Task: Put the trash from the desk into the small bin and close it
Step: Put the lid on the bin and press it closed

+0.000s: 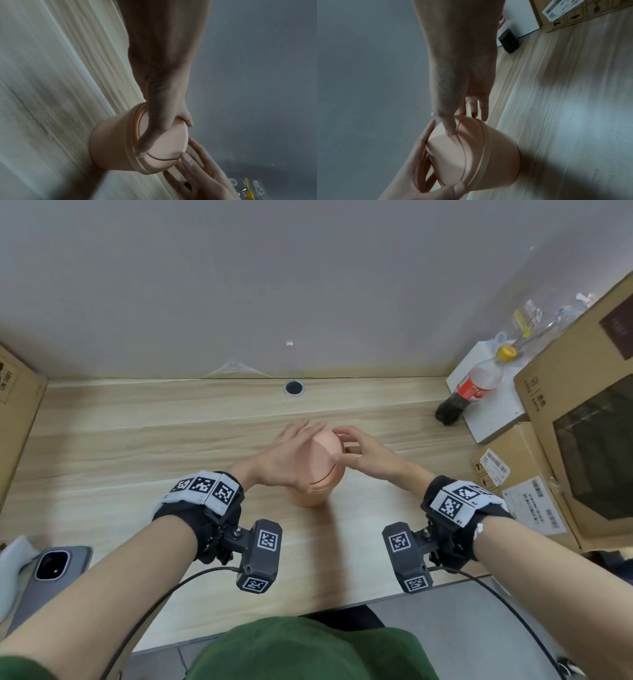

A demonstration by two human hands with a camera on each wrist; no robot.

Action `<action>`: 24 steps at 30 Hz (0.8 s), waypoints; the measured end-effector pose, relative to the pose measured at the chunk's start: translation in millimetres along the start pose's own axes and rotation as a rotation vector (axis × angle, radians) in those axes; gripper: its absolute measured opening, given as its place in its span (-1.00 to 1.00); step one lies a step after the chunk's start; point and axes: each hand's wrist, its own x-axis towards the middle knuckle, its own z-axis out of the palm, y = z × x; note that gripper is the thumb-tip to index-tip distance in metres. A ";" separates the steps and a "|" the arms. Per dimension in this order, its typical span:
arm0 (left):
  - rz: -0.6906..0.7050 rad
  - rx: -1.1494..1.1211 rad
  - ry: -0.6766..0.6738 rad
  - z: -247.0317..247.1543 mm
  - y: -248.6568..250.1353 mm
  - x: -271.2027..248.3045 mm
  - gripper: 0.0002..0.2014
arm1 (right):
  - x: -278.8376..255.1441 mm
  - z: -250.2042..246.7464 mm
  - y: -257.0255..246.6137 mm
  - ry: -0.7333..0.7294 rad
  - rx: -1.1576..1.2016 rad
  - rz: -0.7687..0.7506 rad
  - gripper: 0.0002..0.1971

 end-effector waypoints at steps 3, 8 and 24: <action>-0.022 0.078 0.036 4.8 -1.6 -0.6 0.23 | -10.2 -1.3 6.5 -0.087 0.012 -0.006 -0.30; -0.024 0.117 0.044 6.4 -10.3 -13.3 0.23 | -5.9 16.1 11.4 0.002 -0.028 0.016 -0.26; -0.182 0.156 0.352 -14.1 -20.9 -11.7 0.25 | 42.2 36.8 -10.0 0.137 -0.139 0.074 -0.51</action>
